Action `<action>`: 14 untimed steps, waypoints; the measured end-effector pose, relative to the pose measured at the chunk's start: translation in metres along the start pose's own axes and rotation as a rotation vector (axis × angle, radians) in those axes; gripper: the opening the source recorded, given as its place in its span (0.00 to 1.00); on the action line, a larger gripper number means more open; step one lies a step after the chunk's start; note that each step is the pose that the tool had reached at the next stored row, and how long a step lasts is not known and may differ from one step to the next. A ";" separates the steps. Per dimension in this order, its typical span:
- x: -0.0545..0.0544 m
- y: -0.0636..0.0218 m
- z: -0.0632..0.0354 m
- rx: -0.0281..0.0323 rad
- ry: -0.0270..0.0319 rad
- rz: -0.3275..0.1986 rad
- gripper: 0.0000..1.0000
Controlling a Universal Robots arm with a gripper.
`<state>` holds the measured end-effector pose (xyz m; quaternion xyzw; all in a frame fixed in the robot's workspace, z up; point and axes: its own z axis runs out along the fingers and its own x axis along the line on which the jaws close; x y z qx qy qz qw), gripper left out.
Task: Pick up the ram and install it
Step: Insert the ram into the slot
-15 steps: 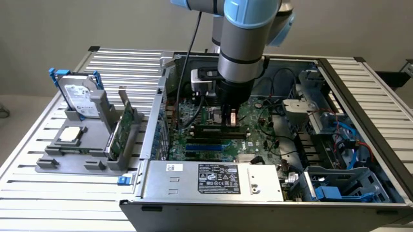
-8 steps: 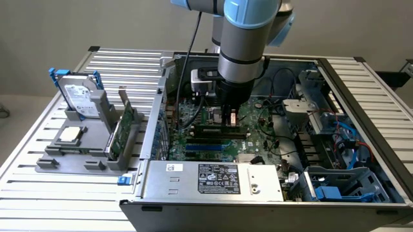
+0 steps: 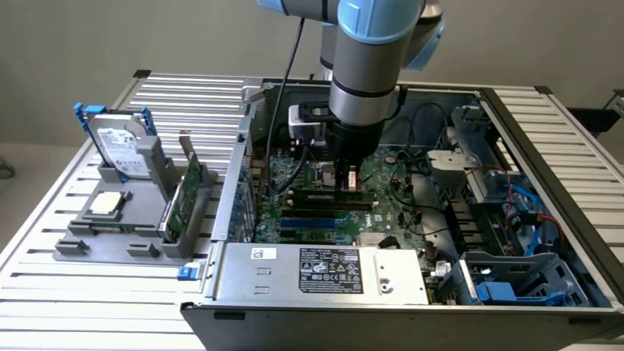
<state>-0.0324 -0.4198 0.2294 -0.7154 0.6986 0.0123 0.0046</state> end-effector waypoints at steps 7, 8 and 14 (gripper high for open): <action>0.000 0.0003 0.0021 0.0017 0.0001 0.002 0.14; 0.000 0.0006 0.0023 0.0017 0.0001 0.002 0.14; 0.000 0.0013 0.0035 0.0018 -0.0001 0.002 0.14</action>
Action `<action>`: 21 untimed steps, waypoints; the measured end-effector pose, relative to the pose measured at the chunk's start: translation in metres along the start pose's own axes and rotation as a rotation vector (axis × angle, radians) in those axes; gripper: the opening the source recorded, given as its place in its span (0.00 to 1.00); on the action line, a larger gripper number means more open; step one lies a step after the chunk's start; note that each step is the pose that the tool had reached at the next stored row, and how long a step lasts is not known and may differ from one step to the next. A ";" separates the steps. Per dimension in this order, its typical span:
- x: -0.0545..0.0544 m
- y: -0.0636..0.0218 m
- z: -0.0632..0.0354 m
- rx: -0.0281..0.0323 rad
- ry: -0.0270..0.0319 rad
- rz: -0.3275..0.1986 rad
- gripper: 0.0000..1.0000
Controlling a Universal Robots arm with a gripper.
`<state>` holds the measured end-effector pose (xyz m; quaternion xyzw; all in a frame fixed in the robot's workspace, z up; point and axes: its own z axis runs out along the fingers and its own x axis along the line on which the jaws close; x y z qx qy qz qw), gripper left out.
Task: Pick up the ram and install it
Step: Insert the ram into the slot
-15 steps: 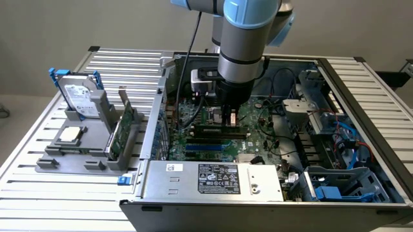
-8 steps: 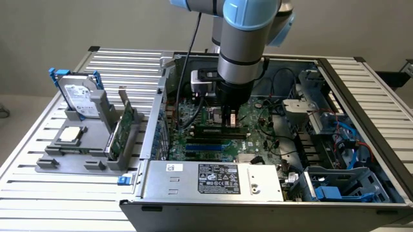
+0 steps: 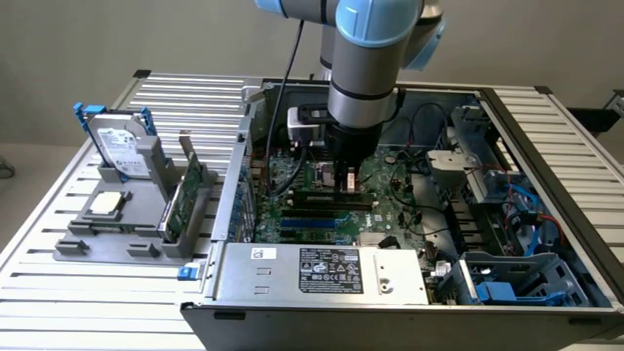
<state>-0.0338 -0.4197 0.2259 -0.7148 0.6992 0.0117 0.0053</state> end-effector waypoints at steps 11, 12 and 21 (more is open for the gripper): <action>0.000 0.0001 0.0017 -0.0001 0.0001 0.000 0.14; 0.000 0.0001 0.0019 -0.0001 0.0001 0.000 0.14; 0.000 0.0001 0.0041 -0.0001 0.0001 0.001 0.14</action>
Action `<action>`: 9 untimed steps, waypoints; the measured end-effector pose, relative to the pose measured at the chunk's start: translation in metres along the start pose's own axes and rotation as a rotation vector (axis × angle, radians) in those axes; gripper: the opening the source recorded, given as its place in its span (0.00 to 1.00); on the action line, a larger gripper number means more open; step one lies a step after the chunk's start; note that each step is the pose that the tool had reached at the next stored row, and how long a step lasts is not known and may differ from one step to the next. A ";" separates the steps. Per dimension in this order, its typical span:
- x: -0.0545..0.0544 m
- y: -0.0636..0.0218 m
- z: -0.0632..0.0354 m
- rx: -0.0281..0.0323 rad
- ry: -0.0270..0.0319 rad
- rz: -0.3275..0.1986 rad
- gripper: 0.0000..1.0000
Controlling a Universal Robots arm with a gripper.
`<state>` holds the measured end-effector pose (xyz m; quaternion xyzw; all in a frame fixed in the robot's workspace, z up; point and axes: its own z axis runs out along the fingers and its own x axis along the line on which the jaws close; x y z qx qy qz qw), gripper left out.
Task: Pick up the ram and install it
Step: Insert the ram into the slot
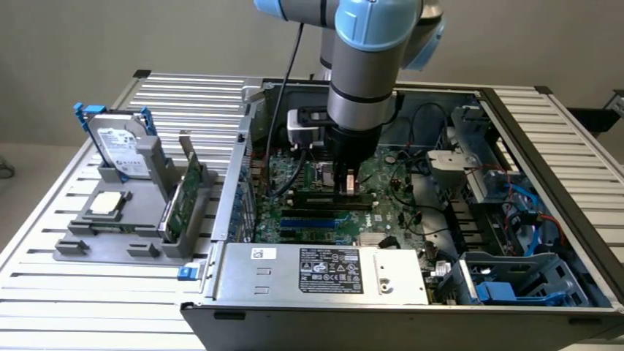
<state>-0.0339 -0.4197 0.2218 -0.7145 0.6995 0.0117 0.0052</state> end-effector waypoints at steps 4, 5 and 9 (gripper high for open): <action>0.000 0.0001 0.0008 0.0001 0.0000 0.001 0.14; 0.000 0.0001 0.0010 0.0001 0.0000 0.001 0.14; 0.000 0.0002 0.0016 0.0002 -0.0001 0.001 0.14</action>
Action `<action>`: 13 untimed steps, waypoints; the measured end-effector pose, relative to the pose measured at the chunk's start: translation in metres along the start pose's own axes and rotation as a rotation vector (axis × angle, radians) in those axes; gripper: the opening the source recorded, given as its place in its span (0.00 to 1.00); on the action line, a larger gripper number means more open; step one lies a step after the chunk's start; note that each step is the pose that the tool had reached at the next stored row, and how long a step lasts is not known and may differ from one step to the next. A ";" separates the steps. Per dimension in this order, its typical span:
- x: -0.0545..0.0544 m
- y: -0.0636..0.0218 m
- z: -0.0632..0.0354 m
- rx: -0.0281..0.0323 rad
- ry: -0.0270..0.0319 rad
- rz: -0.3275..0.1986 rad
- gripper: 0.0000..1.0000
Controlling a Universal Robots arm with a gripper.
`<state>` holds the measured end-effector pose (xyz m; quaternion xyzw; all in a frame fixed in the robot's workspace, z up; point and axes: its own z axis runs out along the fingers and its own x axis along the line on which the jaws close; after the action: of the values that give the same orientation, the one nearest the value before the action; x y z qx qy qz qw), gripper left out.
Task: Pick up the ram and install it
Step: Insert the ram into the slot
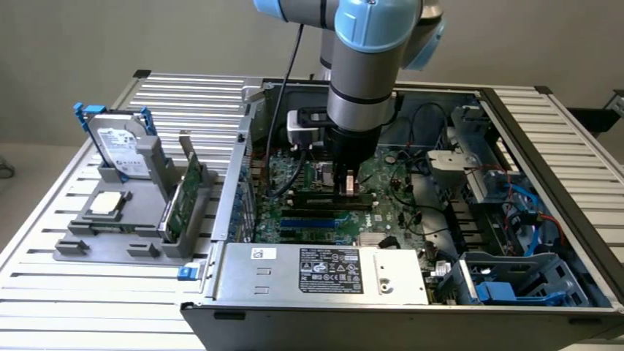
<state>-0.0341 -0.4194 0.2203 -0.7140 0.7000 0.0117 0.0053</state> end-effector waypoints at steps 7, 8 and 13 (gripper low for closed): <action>-0.001 0.0002 0.0001 0.0000 0.0001 0.000 0.14; -0.001 0.0002 0.0002 0.0000 0.0000 0.000 0.14; -0.001 0.0007 0.0002 0.0000 0.0000 0.000 0.14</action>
<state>-0.0348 -0.4187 0.2201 -0.7141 0.6999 0.0117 0.0053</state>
